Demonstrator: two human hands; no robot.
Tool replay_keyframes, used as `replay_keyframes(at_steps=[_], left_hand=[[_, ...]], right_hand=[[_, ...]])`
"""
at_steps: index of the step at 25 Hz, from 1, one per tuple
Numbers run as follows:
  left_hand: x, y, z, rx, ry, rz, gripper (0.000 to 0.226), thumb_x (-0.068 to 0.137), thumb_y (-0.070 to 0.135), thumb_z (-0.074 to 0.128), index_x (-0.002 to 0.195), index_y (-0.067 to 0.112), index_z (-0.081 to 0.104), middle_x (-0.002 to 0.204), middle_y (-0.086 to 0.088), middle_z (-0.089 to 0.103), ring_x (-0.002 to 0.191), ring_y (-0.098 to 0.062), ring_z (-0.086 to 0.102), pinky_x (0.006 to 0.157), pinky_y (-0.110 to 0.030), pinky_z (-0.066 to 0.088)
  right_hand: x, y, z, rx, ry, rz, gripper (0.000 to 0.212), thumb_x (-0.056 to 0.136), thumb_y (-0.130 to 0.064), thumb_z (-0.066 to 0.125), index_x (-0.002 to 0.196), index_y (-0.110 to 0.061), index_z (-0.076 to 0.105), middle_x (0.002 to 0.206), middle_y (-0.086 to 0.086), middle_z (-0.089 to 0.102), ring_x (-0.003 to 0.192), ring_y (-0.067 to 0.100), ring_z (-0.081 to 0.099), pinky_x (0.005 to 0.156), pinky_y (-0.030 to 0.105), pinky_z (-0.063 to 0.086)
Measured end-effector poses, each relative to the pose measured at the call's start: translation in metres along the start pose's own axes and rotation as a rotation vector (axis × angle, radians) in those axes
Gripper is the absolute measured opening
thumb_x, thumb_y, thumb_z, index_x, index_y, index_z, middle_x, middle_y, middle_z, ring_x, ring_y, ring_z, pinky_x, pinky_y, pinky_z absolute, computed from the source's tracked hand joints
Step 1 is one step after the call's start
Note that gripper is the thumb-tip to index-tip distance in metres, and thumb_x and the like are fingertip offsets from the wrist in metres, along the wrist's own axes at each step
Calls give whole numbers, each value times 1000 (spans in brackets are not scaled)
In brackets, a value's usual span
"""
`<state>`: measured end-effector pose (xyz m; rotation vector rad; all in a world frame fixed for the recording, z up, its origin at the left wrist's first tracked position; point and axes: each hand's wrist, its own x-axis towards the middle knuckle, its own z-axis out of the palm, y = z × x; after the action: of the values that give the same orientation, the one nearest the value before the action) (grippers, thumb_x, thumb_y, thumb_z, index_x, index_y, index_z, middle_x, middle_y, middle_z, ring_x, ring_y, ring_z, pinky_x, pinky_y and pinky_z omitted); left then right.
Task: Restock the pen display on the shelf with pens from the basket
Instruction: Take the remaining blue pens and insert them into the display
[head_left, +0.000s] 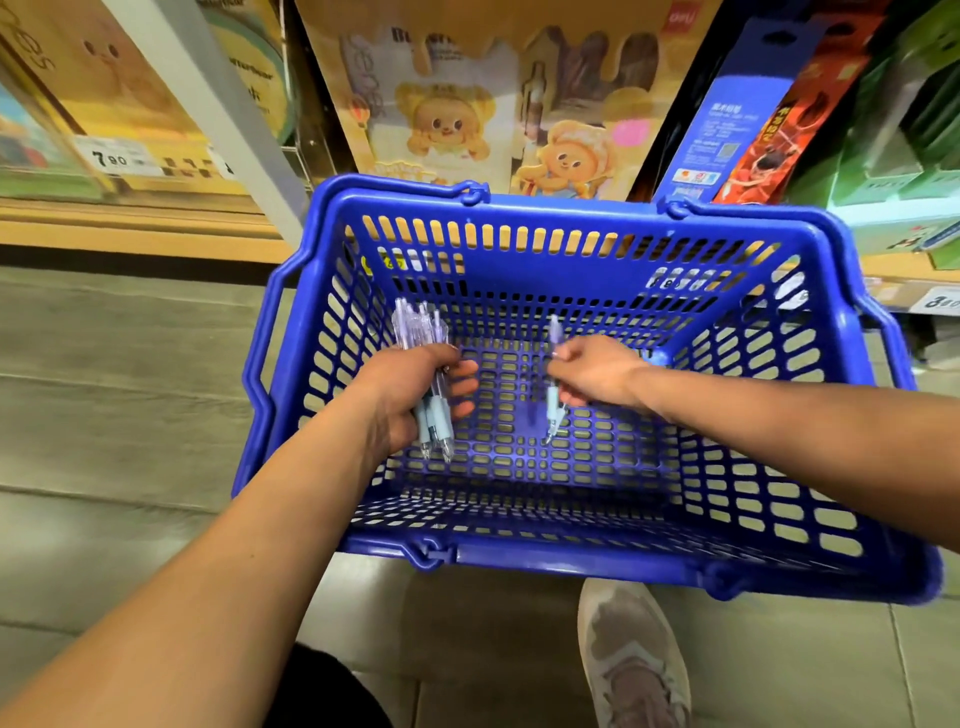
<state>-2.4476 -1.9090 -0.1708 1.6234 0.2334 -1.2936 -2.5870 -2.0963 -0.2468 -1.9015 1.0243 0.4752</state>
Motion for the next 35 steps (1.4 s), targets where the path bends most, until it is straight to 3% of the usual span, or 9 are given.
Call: replay_keyframes(at_steps=[4, 9, 12, 14, 16, 23, 26, 29, 35], left_hand=[[-2, -2, 4, 1, -16, -13, 17, 103, 19, 57, 109, 5, 65, 92, -10, 72, 88, -25, 68, 77, -44, 62], [-11, -3, 7, -40, -11, -5, 35, 103, 22, 58, 127, -3, 59, 91, -16, 69, 73, -28, 69, 67, -43, 62], [-15, -3, 2, -22, 28, 22, 31, 103, 16, 57, 126, -5, 60, 84, -15, 69, 64, -26, 69, 57, -40, 61], [-15, 0, -4, 13, 73, 50, 28, 102, 14, 58, 122, -5, 62, 89, -15, 70, 74, -26, 69, 73, -47, 63], [-19, 3, -8, 50, 94, 62, 22, 102, 15, 58, 112, -4, 65, 90, -14, 69, 77, -25, 68, 79, -49, 60], [-31, 10, -11, -7, 19, -1, 13, 101, 16, 59, 105, 4, 63, 76, -7, 63, 65, -17, 59, 69, -37, 56], [-32, 11, -15, -18, -7, 3, 13, 101, 16, 59, 100, 5, 65, 72, -6, 64, 63, -17, 59, 70, -37, 56], [-32, 10, -19, -46, -18, 11, 13, 101, 15, 60, 97, 4, 66, 72, -7, 65, 62, -17, 60, 77, -41, 58], [-28, 13, -16, -98, -54, -23, 8, 97, -2, 58, 99, -6, 64, 63, -12, 67, 50, -17, 66, 53, -35, 60]], right_hand=[[-23, -49, 18, 381, -169, -228, 31, 85, -43, 78, 88, -12, 75, 75, 7, 77, 68, 15, 75, 63, 24, 60], [-34, -74, 40, 411, -133, -265, 19, 93, -20, 73, 89, -1, 73, 80, 16, 77, 70, 19, 76, 68, 28, 64], [-35, -75, 41, 458, -288, -297, 13, 97, -18, 67, 94, -7, 75, 87, 9, 78, 82, 18, 77, 75, 27, 63], [-31, -69, 35, 626, -400, -241, 14, 99, -21, 63, 102, -11, 73, 94, 6, 78, 87, 16, 76, 75, 22, 60], [-17, -53, 25, 625, -311, -126, 21, 101, -28, 61, 105, -10, 71, 95, 9, 77, 82, 15, 75, 72, 22, 60], [30, 26, 10, 9, 2, 403, 41, 99, -52, 55, 86, -13, 55, 65, 8, 66, 43, 12, 62, 39, 20, 51], [42, 31, 22, -325, 18, 314, 43, 103, -47, 51, 84, -10, 64, 60, 3, 68, 48, 11, 65, 44, 15, 44], [46, 5, 45, -649, 30, 60, 29, 102, -38, 51, 114, -15, 64, 109, 8, 72, 89, 23, 68, 67, 24, 49], [39, -63, 67, 17, -263, -172, 17, 97, -32, 66, 109, -22, 74, 87, -7, 77, 74, 8, 74, 71, 27, 61]])
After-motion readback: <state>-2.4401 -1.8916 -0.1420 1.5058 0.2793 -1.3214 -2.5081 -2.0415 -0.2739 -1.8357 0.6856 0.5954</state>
